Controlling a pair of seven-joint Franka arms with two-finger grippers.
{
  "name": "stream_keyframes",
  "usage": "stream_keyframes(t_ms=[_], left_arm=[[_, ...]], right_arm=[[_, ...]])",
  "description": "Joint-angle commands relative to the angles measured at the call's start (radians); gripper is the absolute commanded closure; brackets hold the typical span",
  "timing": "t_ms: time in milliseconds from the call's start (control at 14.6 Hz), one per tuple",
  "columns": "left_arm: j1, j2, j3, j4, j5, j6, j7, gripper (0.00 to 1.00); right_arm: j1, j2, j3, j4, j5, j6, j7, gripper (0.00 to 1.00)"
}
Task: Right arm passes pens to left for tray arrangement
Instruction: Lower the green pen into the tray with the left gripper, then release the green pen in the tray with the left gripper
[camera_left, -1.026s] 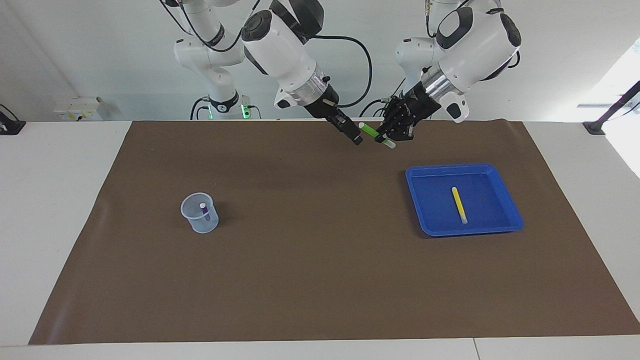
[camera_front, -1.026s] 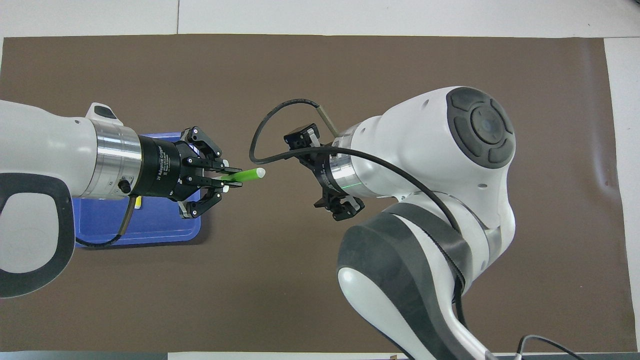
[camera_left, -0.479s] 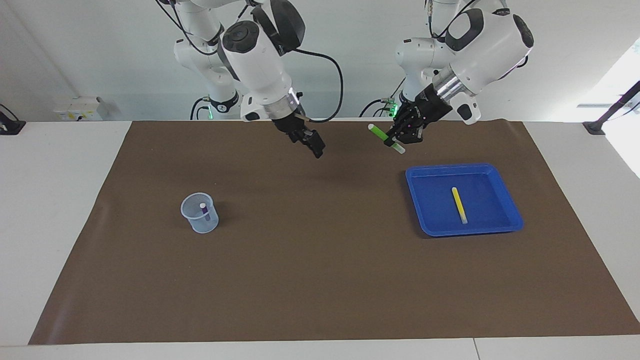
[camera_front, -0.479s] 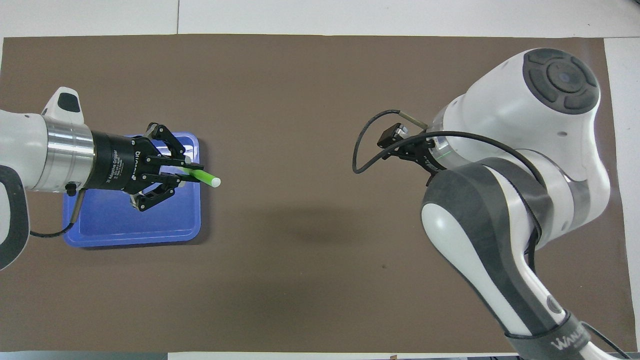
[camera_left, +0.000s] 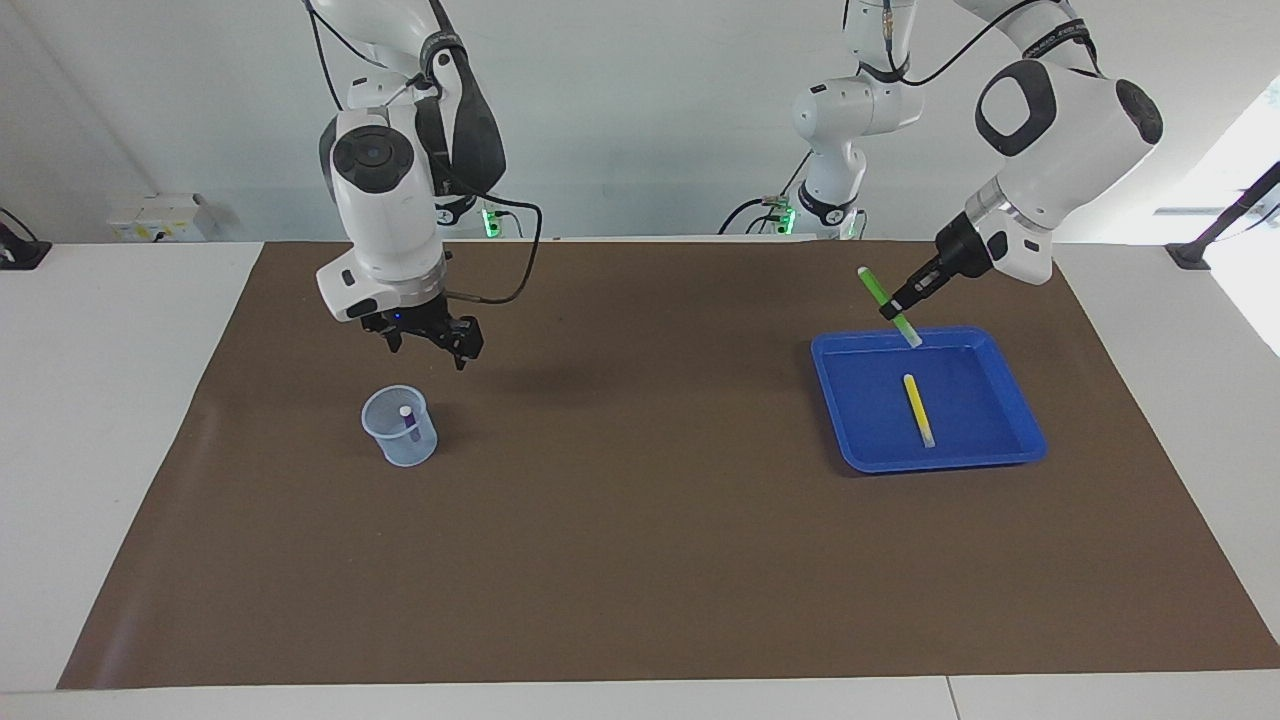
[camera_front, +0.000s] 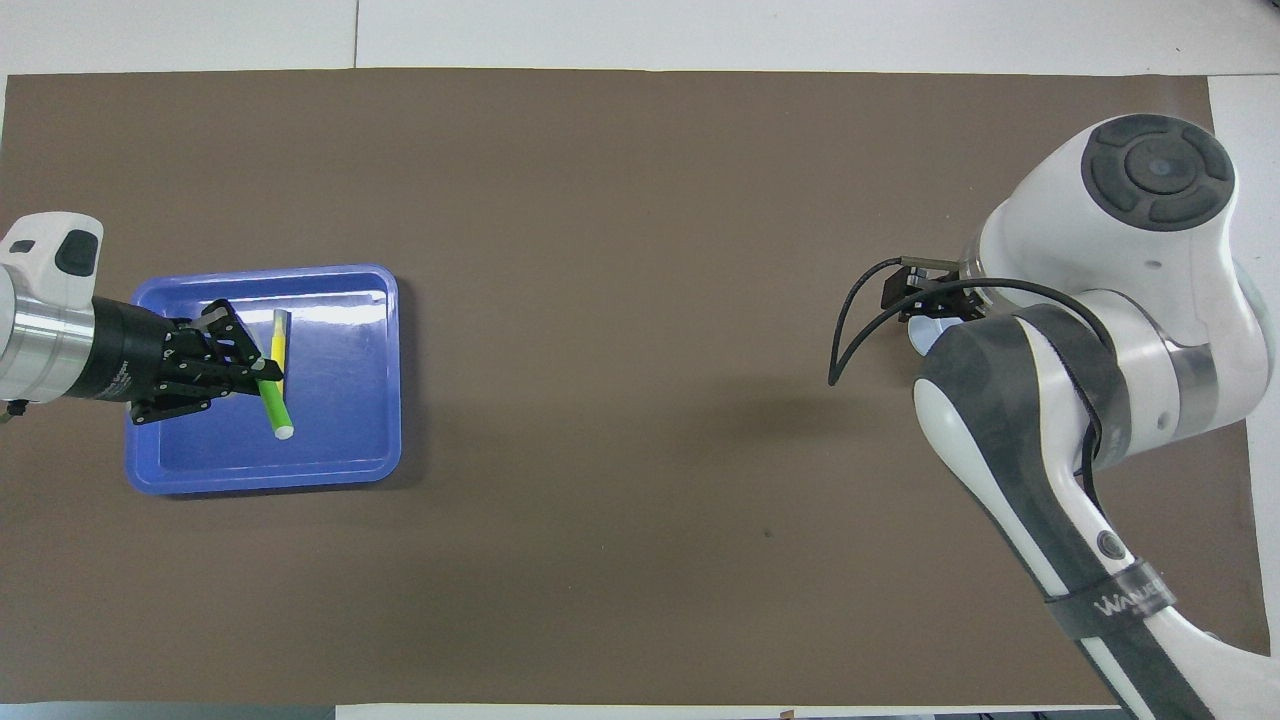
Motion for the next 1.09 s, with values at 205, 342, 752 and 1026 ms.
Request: stream_keyframes(t_ms=[205, 342, 752, 1026], left_arm=[[0.075, 0.131, -0.006, -0.034, 0.252, 0.147, 0.382, 1.0], [0.089, 0.163, -0.006, -0.062, 0.317, 0.22, 0.475, 1.0], [0.143, 0.196, -0.006, -0.176, 0.341, 0.406, 0.517, 1.0], [0.144, 0.197, -0.006, -0.206, 0.341, 0.443, 0.509, 1.0]], right_arm=[[-0.005, 0.089, -0.048, -0.007, -0.061, 0.107, -0.104, 0.08], [-0.005, 0.102, -0.051, 0.002, -0.057, 0.107, -0.104, 0.09], [-0.016, 0.111, -0.052, -0.003, -0.048, 0.168, -0.109, 0.16], [-0.025, 0.106, -0.052, -0.03, -0.044, 0.2, -0.11, 0.19]])
